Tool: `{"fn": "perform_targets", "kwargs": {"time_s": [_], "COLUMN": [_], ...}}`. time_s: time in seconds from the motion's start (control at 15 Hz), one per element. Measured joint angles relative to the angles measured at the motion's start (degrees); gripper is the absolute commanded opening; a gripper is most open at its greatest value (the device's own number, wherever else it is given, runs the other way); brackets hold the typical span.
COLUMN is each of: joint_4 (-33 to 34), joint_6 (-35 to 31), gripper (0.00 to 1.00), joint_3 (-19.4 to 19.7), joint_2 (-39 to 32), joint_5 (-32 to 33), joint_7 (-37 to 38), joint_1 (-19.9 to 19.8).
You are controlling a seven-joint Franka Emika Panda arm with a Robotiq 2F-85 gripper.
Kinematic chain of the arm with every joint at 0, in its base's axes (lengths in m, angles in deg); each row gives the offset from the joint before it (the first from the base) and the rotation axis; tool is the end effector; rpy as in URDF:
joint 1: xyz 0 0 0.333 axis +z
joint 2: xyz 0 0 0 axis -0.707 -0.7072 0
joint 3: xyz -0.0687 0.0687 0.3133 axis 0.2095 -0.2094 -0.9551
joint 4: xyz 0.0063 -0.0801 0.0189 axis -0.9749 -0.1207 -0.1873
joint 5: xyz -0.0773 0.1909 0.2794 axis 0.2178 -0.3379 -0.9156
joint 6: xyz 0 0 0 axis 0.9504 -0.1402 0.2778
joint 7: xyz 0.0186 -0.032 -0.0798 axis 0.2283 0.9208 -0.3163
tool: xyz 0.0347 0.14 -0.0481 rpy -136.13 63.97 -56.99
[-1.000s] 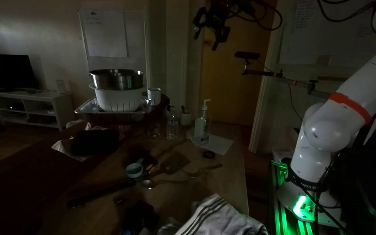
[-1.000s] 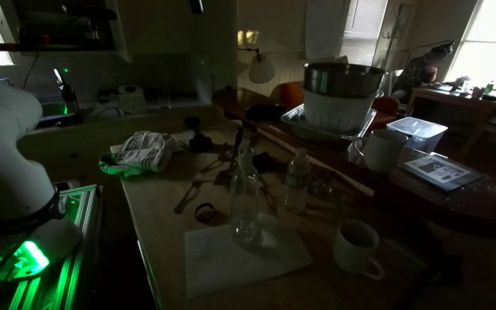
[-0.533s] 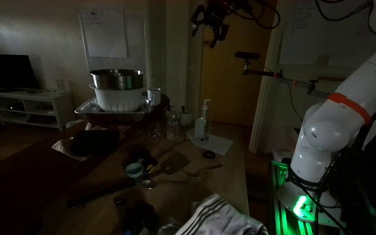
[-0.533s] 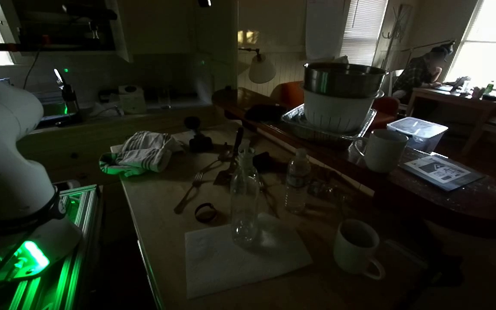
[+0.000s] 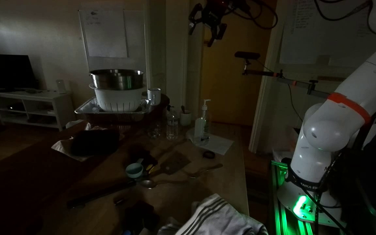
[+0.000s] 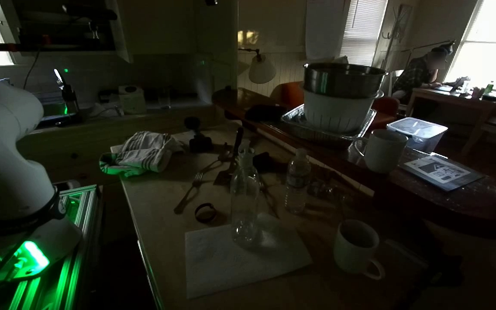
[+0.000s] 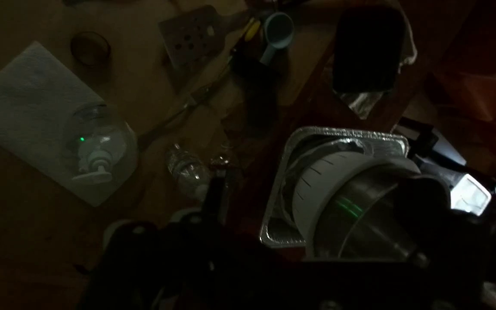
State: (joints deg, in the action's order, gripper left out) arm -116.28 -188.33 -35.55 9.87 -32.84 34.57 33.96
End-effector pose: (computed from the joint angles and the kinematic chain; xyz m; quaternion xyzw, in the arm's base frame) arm 0.3718 -0.0650 0.6843 -0.8909 0.3939 -0.1304 0.1847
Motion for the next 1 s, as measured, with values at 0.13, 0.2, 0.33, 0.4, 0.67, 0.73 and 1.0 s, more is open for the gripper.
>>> {"fn": "perform_targets", "kwargs": {"time_s": [0.13, 0.2, 0.33, 0.4, 0.67, 0.73, 1.0], "joint_4": [1.0, 2.1, 5.2, 7.0, 15.0, 16.7, 21.7], "joint_6": [-7.7, -11.5, -17.6, -19.7, -22.7, -22.7, -20.6], "gripper": [1.00, 1.00, 1.00, 1.00, 1.00, 1.00, 1.00], "joint_3": [-2.3, -4.0, -7.4, -8.9, -10.9, -10.5, -7.0], "joint_2": [-2.2, -4.1, -9.0, -11.6, -22.0, -24.2, -31.1], "joint_5": [0.2, 0.8, 3.6, 5.7, 14.7, 16.4, 17.8], "joint_7": [4.0, 6.2, 10.5, 12.8, 23.4, 26.0, 35.0], "joint_1": [-0.1, 0.0, 0.4, 0.9, 2.9, 3.2, 4.4]}}
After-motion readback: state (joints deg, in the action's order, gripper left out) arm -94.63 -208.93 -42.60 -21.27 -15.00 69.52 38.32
